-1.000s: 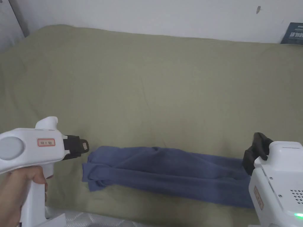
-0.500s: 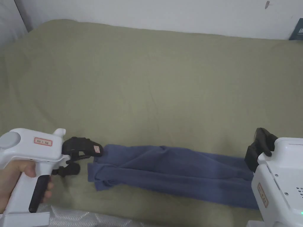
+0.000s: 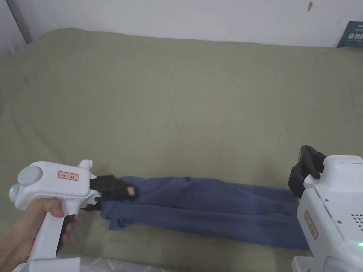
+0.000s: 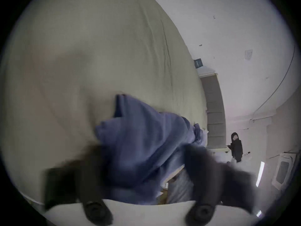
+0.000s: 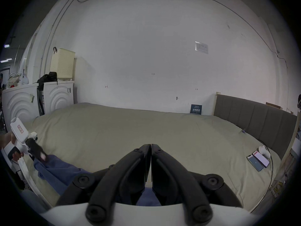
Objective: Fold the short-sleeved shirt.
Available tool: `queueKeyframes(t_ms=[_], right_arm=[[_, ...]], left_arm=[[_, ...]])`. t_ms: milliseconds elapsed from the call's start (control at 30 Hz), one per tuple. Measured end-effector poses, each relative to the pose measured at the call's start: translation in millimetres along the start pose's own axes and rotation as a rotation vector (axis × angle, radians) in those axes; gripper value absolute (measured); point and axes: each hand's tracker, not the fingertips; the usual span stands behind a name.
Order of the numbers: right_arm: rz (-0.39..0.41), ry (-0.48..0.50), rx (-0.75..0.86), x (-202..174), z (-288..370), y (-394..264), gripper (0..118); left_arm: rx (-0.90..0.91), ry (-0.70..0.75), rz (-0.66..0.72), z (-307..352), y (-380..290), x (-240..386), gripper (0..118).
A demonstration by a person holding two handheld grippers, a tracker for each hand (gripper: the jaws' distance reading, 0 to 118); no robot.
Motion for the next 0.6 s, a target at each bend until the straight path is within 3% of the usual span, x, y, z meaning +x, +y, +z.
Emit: queueKeyframes(t_ms=[33,233,600], right_arm=[[-0.006,-0.001,0.006,0.3,1.9,1.4,7],[-0.003,-0.003,0.021,8.4,10.9,12.1,7],[-0.004,0.011,0.039,19.1,19.6,19.9,7]], left_arm=[[0.007,0.048,0.025,-3.1,-3.2,-4.7,6],[0.099,-0.044,0.089,24.5,1.8,-22.2,5],[0.206,0.111,0.028,105.1,-1.3,-8.9,5]])
